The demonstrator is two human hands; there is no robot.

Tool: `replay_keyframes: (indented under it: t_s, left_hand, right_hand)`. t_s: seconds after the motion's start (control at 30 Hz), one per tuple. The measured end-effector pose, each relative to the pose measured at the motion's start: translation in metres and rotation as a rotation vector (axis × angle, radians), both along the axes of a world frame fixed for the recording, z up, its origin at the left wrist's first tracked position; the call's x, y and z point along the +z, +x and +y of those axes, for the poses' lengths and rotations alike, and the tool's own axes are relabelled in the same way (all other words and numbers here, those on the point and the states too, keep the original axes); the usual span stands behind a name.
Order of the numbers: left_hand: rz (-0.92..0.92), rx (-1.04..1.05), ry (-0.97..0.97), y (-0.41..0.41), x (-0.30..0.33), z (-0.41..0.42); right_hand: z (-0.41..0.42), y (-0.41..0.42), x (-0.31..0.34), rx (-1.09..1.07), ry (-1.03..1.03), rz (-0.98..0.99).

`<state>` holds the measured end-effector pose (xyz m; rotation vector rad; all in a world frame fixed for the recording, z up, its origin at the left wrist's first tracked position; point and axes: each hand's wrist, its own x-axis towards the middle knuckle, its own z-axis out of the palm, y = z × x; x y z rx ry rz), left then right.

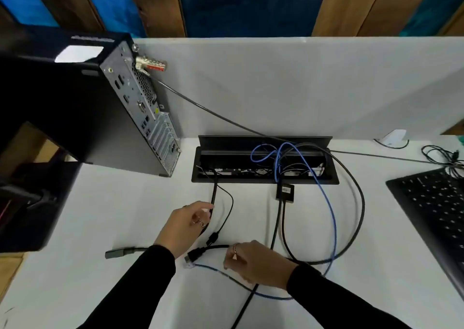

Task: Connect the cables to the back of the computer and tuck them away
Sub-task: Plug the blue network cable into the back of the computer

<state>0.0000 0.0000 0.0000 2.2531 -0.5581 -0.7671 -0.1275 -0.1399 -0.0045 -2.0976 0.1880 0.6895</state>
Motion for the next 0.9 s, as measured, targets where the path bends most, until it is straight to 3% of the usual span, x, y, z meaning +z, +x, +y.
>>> replay_keyframes:
  t_s: [0.17,0.3,0.67,0.77,0.9]
  left_hand:
    - [0.038,0.02,-0.024,-0.005,-0.005,0.003]
    - [0.073,-0.001,-0.025,-0.008,-0.006,0.004]
    - [0.32,-0.201,-0.057,-0.015,0.017,-0.01]
    - [0.371,-0.118,-0.15,-0.013,0.029,-0.021]
    - [0.271,0.011,-0.204,0.0,0.043,-0.024]
  right_hand:
    - [0.003,-0.013,-0.007,0.131,-0.109,0.09]
    - [0.004,-0.02,-0.011,-0.028,0.026,0.106]
    - [-0.042,-0.011,0.043,-0.238,-0.152,-0.332]
    - [-0.063,-0.011,0.062,-0.284,-0.203,-0.396]
    - [-0.104,-0.023,0.077,-0.273,-0.312,-0.404]
